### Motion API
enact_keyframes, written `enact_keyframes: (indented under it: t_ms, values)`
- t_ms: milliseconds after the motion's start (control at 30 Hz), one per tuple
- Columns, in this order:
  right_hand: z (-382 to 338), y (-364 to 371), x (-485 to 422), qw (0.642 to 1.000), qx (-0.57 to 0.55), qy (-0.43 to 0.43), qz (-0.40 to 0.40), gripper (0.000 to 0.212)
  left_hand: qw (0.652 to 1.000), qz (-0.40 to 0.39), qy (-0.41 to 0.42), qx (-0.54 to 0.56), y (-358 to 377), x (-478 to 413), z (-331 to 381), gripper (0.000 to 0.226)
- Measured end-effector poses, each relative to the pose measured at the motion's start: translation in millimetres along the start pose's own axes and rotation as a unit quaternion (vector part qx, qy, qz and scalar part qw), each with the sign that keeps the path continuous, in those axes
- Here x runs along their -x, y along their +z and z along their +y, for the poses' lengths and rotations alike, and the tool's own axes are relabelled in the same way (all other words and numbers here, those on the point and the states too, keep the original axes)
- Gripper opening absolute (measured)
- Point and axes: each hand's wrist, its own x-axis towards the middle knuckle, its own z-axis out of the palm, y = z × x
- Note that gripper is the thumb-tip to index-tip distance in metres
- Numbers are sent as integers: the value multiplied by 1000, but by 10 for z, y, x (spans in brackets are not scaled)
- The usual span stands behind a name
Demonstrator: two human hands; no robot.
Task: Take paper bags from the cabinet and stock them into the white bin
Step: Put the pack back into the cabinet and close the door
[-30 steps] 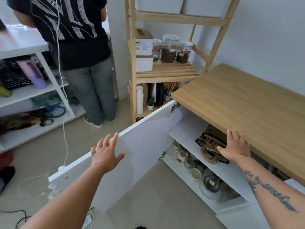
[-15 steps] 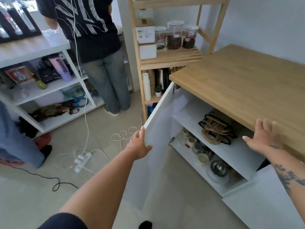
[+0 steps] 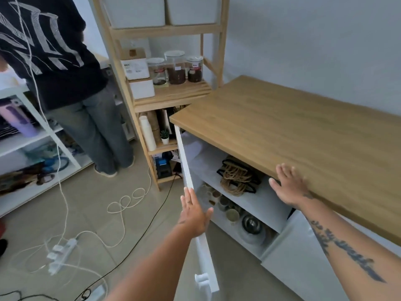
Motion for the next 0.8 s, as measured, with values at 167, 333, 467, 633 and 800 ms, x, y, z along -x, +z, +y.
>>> enact_keyframes:
  t_ms: [167,333,467,633,800]
  values:
    - [54,39,-22,1000,-16,-3,14,68,999,-22,31,-11,122,-139,238,83]
    - [58,38,-3,1000,-24,-9,8,98,997,-16,50,-56,216,-305,452,83]
    - [40,17,40,1000,-6,-10,-17,125,989,-33,48,-135,232,-403,577,80]
    - [2,23,55,1000,6,-1,-27,139,982,-64,43,-170,227,-576,755,80]
    - [-53,103,58,999,35,17,-4,142,974,-83,56,-204,221,-760,889,80]
